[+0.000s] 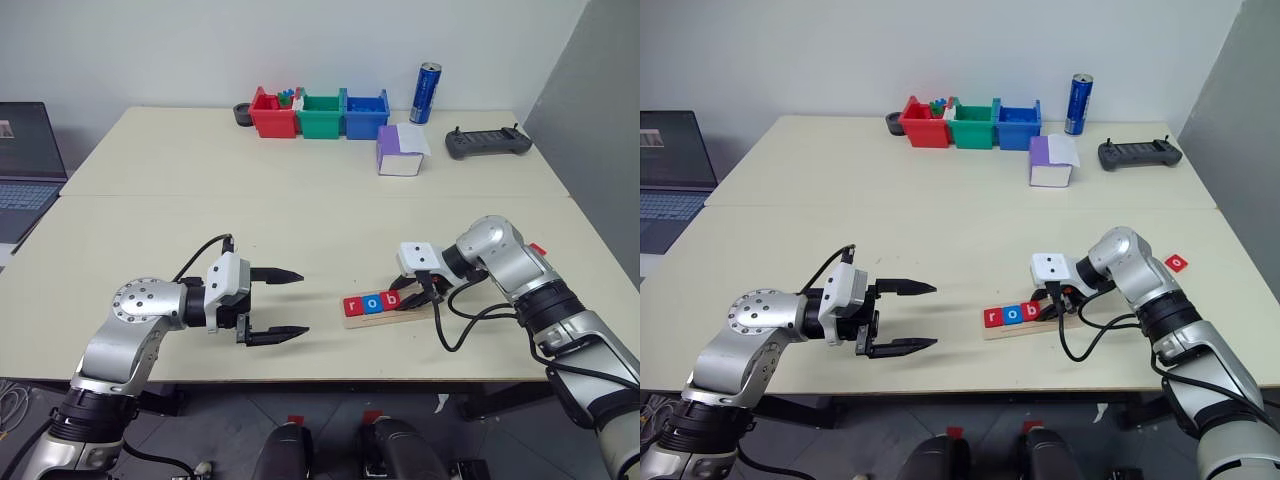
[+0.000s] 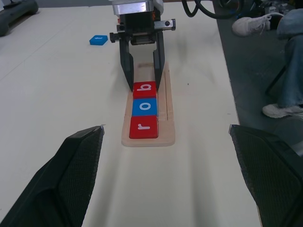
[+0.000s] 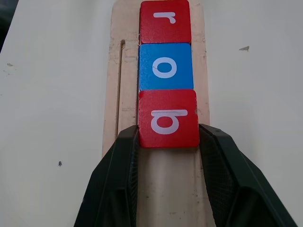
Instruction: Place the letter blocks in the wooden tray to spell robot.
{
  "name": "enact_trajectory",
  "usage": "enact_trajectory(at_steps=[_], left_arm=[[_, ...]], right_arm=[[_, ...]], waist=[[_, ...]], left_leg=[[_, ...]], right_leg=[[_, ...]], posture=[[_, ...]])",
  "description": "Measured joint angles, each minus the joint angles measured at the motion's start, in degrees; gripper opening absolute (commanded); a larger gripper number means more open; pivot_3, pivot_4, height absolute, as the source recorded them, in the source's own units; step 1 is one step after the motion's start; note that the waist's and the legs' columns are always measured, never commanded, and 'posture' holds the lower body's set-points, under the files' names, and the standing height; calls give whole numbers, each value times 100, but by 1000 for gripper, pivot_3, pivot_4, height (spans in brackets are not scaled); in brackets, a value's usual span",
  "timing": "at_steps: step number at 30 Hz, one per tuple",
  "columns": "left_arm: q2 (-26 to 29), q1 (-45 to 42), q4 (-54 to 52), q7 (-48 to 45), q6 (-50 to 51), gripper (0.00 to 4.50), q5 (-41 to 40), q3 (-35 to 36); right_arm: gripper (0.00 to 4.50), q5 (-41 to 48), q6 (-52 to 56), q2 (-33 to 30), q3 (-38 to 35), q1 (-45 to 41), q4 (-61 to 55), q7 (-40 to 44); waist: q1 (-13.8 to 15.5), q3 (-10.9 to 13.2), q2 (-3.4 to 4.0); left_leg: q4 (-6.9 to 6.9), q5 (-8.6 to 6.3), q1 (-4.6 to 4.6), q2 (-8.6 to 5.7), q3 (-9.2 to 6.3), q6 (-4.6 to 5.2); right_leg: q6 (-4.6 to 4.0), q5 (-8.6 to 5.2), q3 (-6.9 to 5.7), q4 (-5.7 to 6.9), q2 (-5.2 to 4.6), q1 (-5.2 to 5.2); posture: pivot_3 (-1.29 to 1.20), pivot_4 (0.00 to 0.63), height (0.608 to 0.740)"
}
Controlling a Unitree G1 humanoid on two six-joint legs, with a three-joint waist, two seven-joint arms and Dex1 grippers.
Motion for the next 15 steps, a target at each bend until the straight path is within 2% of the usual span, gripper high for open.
enact_trajectory(at_steps=[5, 14, 15], left_arm=[[0, -21, 41, 0, -1, 4500, 3, -1], [0, -24, 43, 1, -1, 4500, 5, -1], [0, -25, 43, 1, -1, 4500, 5, -1]], right_arm=[[1467, 4, 26, -1, 0, 0, -25, 20], [4483, 0, 169, -3, 4, 4, -88, 65], [4483, 2, 168, -7, 4, 4, -96, 68]], waist=[[0, 0, 0], [3, 0, 0], [4, 0, 0]], left_leg=[[0, 0, -1, 0, 0, 0], [-1, 0, -3, -1, -1, 0], [-1, 0, -3, -1, 0, 0]], right_leg=[[0, 0, 0, 0, 0, 0], [0, 0, 0, -1, 0, -2], [-1, 0, 0, -1, 0, -2]], posture=[[0, 150, 740], [0, 150, 740], [0, 150, 740]])
